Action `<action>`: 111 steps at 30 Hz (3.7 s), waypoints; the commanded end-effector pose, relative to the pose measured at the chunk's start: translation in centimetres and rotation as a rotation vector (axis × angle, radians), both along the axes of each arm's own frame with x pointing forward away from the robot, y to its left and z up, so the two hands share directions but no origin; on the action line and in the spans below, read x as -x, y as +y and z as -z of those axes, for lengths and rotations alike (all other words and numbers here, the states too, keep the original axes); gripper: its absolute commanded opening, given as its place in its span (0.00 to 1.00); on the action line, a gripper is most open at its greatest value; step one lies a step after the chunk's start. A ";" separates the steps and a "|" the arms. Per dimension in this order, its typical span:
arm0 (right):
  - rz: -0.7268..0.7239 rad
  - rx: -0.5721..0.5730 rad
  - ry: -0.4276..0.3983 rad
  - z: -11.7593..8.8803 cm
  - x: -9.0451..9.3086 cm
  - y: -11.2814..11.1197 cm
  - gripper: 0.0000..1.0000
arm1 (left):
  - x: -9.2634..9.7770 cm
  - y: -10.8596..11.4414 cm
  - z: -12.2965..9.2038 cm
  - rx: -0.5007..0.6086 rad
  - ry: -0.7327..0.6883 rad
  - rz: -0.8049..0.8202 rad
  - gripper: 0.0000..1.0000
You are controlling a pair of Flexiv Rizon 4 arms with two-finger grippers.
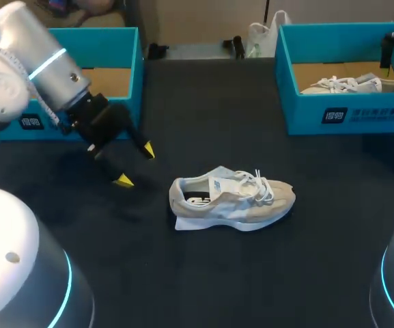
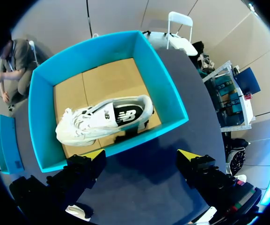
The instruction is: Take the shoe out of the shoebox, open the shoe tongue, remove and reinsert the insole, then place the shoe into the shoebox
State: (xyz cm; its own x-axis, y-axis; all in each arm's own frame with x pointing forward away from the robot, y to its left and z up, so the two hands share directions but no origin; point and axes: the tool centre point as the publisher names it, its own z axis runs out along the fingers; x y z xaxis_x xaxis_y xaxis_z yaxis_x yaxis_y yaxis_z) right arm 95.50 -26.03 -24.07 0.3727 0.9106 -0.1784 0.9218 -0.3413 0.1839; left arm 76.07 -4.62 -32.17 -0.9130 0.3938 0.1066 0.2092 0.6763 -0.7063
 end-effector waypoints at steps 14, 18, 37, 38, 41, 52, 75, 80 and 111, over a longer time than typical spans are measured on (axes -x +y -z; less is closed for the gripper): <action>0.000 -0.001 -0.001 0.0 0.0 0.0 1.00 | 1.3 0.3 3.4 0.214 0.050 -0.249 1.00; 0.000 -0.001 -0.001 0.0 0.0 0.0 1.00 | 1.8 0.3 3.9 0.296 0.075 -0.309 1.00; 0.000 -0.001 -0.001 0.0 0.0 0.0 1.00 | 2.1 0.0 4.7 0.400 0.078 -0.382 1.00; 0.000 -0.001 -0.001 0.0 0.0 0.0 1.00 | 2.1 0.0 4.7 0.400 0.078 -0.382 1.00; 0.000 -0.001 -0.001 0.0 0.0 0.0 1.00 | 2.1 0.0 4.7 0.400 0.078 -0.382 1.00; 0.000 -0.001 -0.001 0.0 0.0 0.0 1.00 | 2.5 -2.4 6.5 0.467 0.012 -0.509 1.00; 0.000 -0.001 -0.001 0.0 0.0 0.0 1.00 | 3.2 -5.6 8.8 0.468 0.006 -0.522 1.00; 0.000 -0.001 -0.001 0.0 0.0 0.0 1.00 | 3.1 -6.3 9.0 0.461 0.007 -0.521 1.00; 0.000 -0.001 -0.001 0.0 0.0 0.0 1.00 | 3.1 -10.6 9.6 0.452 0.003 -0.495 1.00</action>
